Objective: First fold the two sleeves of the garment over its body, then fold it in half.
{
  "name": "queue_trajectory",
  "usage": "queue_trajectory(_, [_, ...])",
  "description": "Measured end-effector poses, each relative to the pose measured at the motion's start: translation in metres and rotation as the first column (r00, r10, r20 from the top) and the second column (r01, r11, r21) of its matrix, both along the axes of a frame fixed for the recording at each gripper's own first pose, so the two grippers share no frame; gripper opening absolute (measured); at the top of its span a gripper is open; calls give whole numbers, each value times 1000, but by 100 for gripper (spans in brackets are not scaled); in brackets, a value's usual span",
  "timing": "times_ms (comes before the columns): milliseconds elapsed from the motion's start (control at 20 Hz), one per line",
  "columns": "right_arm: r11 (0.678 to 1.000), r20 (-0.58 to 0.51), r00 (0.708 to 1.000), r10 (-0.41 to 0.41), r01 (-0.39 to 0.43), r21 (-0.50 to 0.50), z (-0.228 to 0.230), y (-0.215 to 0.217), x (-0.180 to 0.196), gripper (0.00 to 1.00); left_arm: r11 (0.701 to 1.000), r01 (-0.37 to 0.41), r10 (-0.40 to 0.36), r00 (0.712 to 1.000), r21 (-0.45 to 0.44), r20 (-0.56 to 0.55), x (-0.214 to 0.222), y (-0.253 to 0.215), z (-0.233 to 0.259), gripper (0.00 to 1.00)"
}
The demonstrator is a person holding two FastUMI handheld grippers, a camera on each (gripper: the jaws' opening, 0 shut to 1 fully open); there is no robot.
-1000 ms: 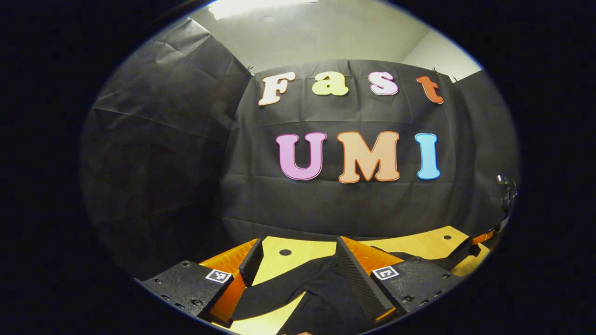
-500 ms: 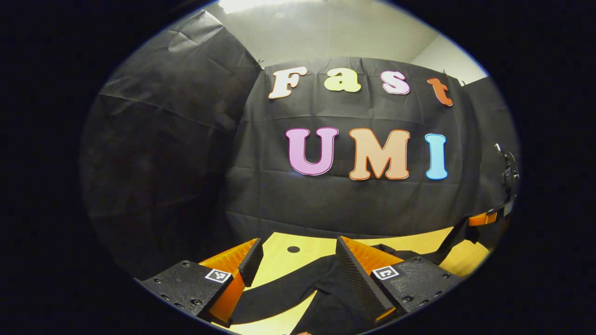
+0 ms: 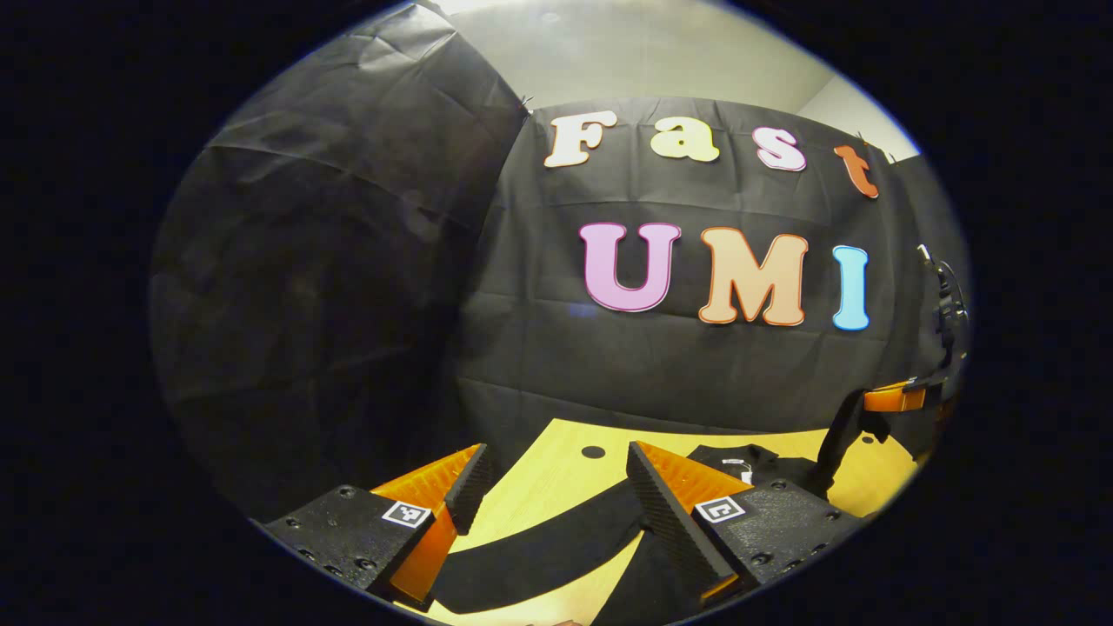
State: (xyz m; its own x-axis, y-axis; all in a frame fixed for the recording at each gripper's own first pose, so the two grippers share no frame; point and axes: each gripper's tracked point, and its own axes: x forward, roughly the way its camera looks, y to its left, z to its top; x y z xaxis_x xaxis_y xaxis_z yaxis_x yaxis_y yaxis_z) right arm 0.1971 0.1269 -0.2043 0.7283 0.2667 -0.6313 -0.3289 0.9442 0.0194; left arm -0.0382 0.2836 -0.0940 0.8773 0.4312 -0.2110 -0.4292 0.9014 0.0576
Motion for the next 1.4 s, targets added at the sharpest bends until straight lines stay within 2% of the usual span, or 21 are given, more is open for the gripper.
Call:
queue_trajectory(300, [996, -83, 993, 86, -86, 4, -51, 65, 3, 2, 994, -71, 65, 996, -85, -64, -23, 34, -35, 99])
queue_trajectory(500, [991, -137, 981, 136, -134, 24, -86, 112, 11, 2, 991, -90, 82, 993, -103, -81, -35, 49, -45, 99])
queue_trajectory(750, [991, -224, 965, 134, -133, 22, -144, 148, 27, 2, 989, -105, 96, 991, -99, -95, -40, 63, -53, 98])
queue_trajectory(950, [994, -340, 934, 109, -109, 20, -192, 156, 17, 2, 987, -121, 109, 987, -103, -118, -41, 64, -59, 98])
queue_trajectory(1050, [988, -407, 903, 138, -98, 119, -192, 171, 8, 4, 985, -129, 114, 985, -116, -132, -41, 67, -66, 99])
queue_trajectory(1100, [979, -423, 891, 167, -98, 180, -188, 182, 4, 32, 983, -132, 114, 984, -126, -140, -41, 70, -72, 99])
queue_trajectory(1150, [972, -412, 893, 181, -98, 214, -183, 186, -3, 60, 981, -138, 117, 982, -138, -149, -42, 74, -81, 99])
queue_trajectory(1200, [976, -379, 911, 163, -93, 196, -185, 187, 5, 88, 978, -143, 118, 980, -151, -162, -45, 78, -87, 99])
queue_trajectory(1250, [980, -336, 930, 148, -93, 174, -179, 185, 16, 92, 976, -149, 120, 977, -159, -175, -48, 80, -92, 98])
queue_trajectory(1300, [981, -300, 943, 141, -93, 169, -169, 182, 21, 90, 974, -152, 120, 975, -167, -189, -51, 83, -98, 99])
queue_trajectory(1350, [982, -274, 953, 132, -89, 164, -156, 177, 28, 97, 973, -155, 120, 972, -172, -200, -51, 86, -105, 99])
queue_trajectory(1400, [984, -256, 959, 122, -84, 155, -148, 172, 31, 97, 972, -157, 118, 970, -178, -213, -50, 89, -111, 99])
